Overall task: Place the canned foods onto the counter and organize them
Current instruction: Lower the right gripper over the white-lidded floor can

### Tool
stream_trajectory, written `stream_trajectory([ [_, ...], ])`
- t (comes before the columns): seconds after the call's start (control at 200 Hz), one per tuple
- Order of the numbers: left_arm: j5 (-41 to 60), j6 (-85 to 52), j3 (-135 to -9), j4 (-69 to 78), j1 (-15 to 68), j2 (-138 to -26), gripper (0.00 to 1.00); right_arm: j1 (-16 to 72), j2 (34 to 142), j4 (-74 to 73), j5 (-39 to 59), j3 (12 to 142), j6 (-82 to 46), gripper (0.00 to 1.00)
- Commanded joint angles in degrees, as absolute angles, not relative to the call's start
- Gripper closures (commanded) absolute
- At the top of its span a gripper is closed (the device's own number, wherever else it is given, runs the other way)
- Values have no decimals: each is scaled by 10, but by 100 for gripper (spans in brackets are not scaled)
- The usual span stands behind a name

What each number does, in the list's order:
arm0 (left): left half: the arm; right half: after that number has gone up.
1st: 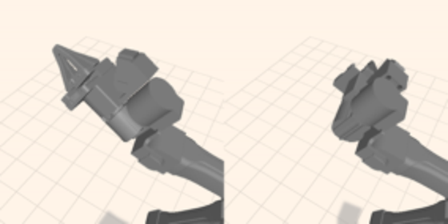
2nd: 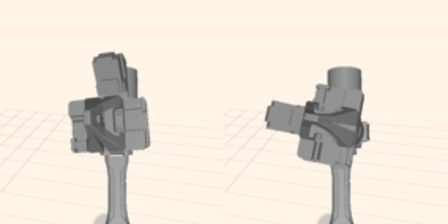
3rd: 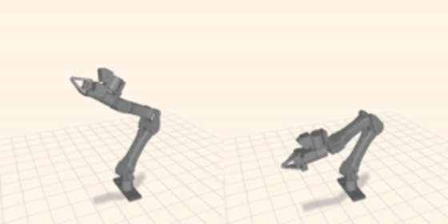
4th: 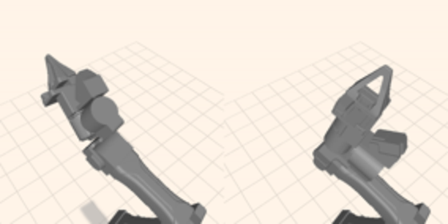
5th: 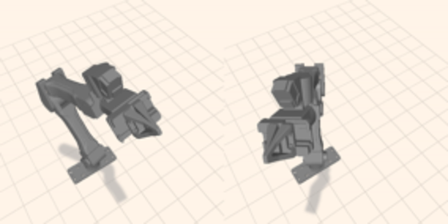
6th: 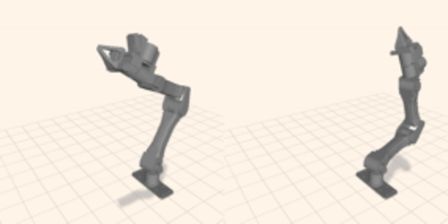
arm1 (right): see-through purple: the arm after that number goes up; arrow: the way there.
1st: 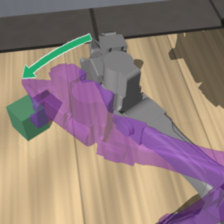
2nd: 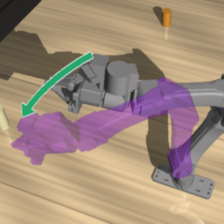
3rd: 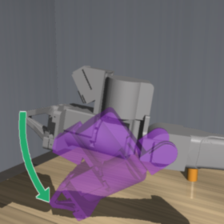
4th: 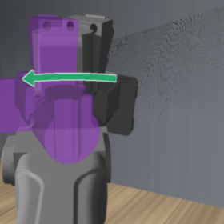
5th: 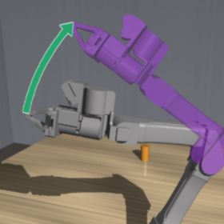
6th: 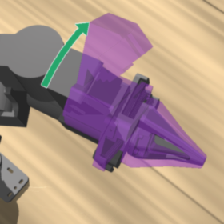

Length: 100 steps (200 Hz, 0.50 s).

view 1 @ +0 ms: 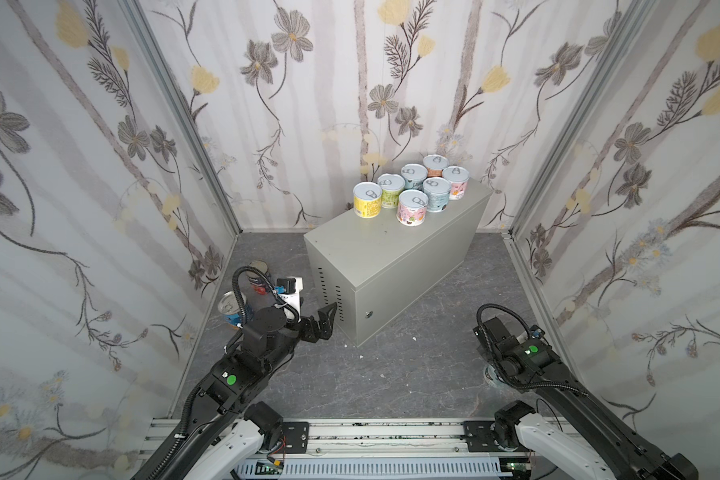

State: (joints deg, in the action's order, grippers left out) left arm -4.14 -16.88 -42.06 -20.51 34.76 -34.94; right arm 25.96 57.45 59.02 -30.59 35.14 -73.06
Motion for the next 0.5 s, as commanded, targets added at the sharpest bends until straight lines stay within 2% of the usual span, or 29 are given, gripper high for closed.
stream_trajectory([
  [0.0,-36,-175,-415,-196,347,-345,0,260,581,572,-283,335,-752,0],
  [0.495,-33,-173,-411,-193,347,-358,0,247,637,498,-257,296,-754,0],
])
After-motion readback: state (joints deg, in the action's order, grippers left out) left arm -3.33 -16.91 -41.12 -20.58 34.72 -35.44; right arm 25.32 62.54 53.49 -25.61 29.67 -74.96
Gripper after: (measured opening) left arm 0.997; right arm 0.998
